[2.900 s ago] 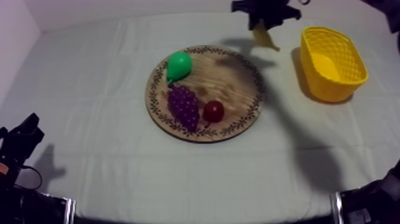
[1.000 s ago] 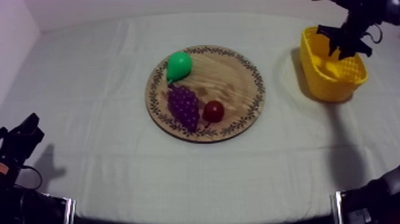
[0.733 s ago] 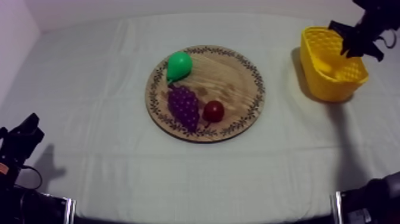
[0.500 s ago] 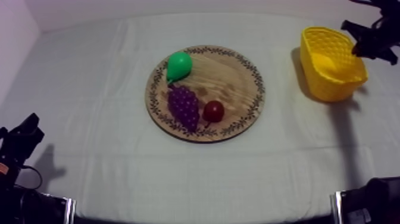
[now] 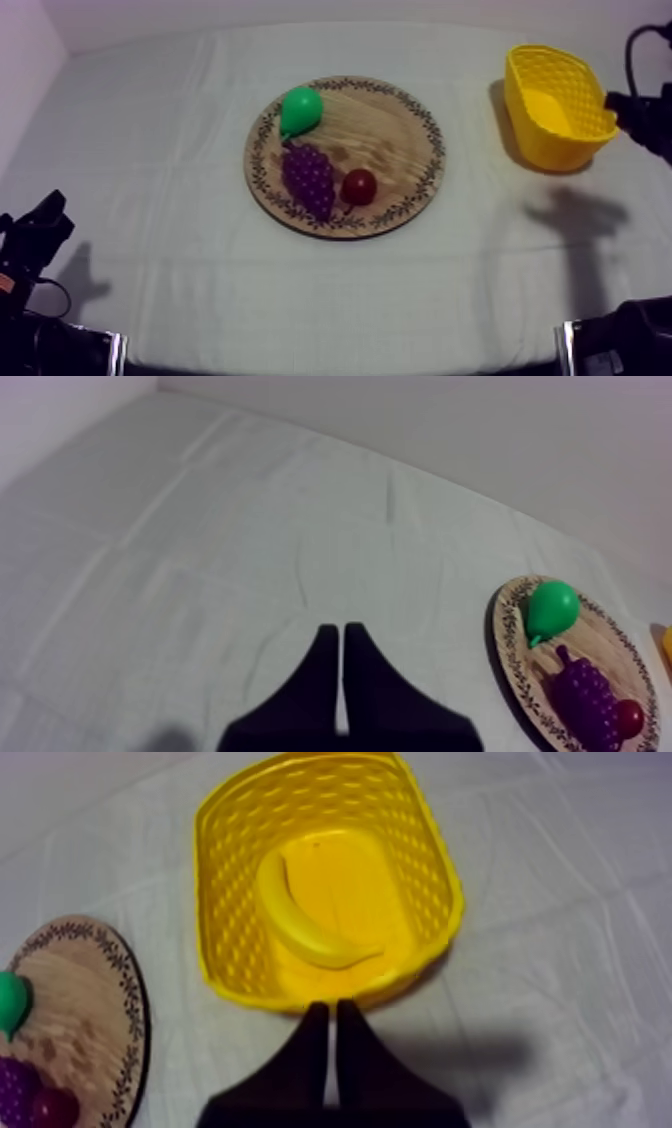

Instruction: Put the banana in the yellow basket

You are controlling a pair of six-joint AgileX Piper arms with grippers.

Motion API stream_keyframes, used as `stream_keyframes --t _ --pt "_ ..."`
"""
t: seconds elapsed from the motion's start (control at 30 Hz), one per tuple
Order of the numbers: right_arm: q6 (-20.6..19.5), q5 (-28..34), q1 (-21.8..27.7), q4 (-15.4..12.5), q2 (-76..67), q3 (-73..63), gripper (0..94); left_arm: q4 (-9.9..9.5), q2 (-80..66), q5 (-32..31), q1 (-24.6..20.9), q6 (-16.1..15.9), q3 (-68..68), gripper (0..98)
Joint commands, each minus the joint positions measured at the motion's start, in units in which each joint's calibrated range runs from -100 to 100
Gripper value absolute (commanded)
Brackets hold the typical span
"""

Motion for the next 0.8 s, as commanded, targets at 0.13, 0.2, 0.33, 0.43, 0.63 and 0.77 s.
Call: stream_keyframes --t 0.13,0.2,0.33,0.43,0.63,0.77 --pt "4.4 -1.5 -0.6 -3.2 -19.9 14.7 0.5 0.01 0.0 0.0 0.0 0.0 0.0 0.1" --pt "5.8 -0.4 -0.7 -4.5 -25.2 17.5 0.5 0.01 0.0 0.0 0.0 0.0 0.0 0.1" --pt "8.1 4.0 -1.1 -6.2 -36.8 22.2 0.5 0.01 0.0 0.0 0.0 0.0 0.0 0.1" --pt "8.8 6.3 -1.3 -6.6 -43.1 25.3 0.5 0.01 0.0 0.0 0.0 0.0 0.0 0.1" --pt "9.8 6.3 -0.4 -7.1 -47.6 29.2 0.5 0.01 0.0 0.0 0.0 0.0 0.0 0.1" --pt "15.7 4.1 -0.1 -7.2 -48.1 30.3 0.5 0.01 0.0 0.0 0.0 0.0 0.0 0.1"
